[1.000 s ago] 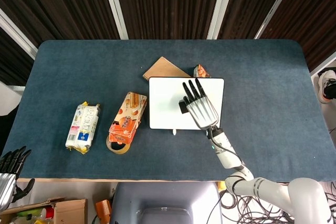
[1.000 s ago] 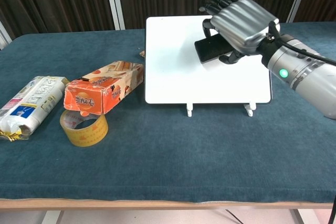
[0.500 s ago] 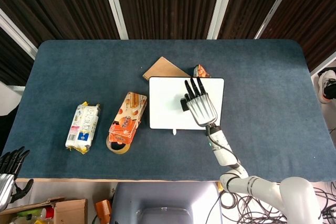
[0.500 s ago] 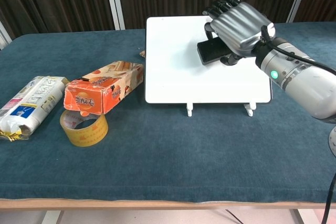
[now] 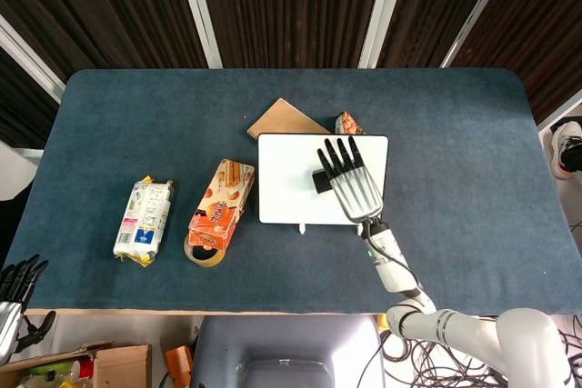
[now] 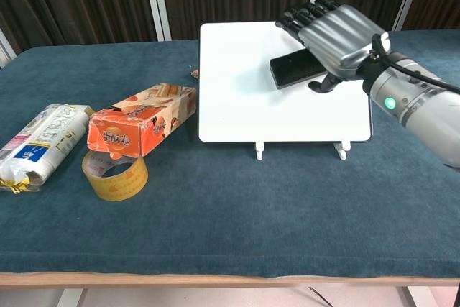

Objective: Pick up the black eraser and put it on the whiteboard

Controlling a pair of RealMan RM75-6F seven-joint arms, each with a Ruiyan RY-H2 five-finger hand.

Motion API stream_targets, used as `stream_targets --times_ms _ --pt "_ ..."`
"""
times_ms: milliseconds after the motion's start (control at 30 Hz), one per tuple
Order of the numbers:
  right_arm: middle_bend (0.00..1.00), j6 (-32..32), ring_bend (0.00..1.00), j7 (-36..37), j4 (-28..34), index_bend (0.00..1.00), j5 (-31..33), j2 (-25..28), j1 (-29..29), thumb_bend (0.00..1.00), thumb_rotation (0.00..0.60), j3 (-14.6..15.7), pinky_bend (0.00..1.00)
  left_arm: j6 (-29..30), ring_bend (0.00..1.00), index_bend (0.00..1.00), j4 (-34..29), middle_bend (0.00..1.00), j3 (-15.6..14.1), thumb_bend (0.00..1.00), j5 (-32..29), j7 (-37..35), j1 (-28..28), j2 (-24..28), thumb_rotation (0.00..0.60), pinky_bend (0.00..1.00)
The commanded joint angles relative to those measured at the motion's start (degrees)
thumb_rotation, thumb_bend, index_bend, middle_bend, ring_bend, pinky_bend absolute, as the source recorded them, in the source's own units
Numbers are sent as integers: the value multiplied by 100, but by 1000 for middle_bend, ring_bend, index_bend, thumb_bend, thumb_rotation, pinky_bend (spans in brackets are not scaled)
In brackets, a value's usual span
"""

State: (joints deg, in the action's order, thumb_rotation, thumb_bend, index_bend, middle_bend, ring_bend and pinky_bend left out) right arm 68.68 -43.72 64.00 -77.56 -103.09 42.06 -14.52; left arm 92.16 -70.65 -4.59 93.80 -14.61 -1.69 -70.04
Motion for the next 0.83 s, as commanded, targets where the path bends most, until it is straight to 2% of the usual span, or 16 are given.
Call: stream_targets --times_ms 33,133,233,300,400,467,567,633,833 --pt "0 322 0 159 725 0 -268 445 -318 178 600 309 0 48 0 0 13 0 21 365 -18 -42 -26 3 600 45" --pt "0 847 0 435 1680 0 -719 1063 -789 177 600 763 0 132 0 0 34 0 70 366 -54 -115 -57 -7 600 44" --pt "0 1534 0 896 2597 0 -1162 1795 -1463 177 600 1381 0 236 0 0 60 0 108 366 -44 -152 -82 -53 600 45" --pt "0 1948 0 1114 3131 0 -1187 2365 -2024 177 600 1832 0 357 0 0 67 0 129 367 21 -200 -89 -82 600 45" --pt "0 2400 0 1382 3376 0 -913 2968 -2762 177 600 2292 0 579 0 0 50 0 170 367 151 -183 -94 -124 600 43" --pt "0 2649 0 1963 3136 0 -685 3097 -3168 177 600 2378 0 647 0 0 2 0 154 369 254 -92 -83 -132 600 38" --pt "0 2880 0 2858 2530 0 -509 3011 -3543 177 600 2278 0 522 0 0 -197 0 90 370 278 185 -71 -77 600 33" --pt "0 2943 0 3195 2224 0 -510 2935 -3668 177 600 2195 0 416 0 0 -362 0 116 368 187 430 -63 -54 600 32" --pt "0 3118 0 3374 2048 0 -812 2923 -3817 177 600 2048 0 269 0 0 -590 0 184 369 37 872 -44 -77 600 32"
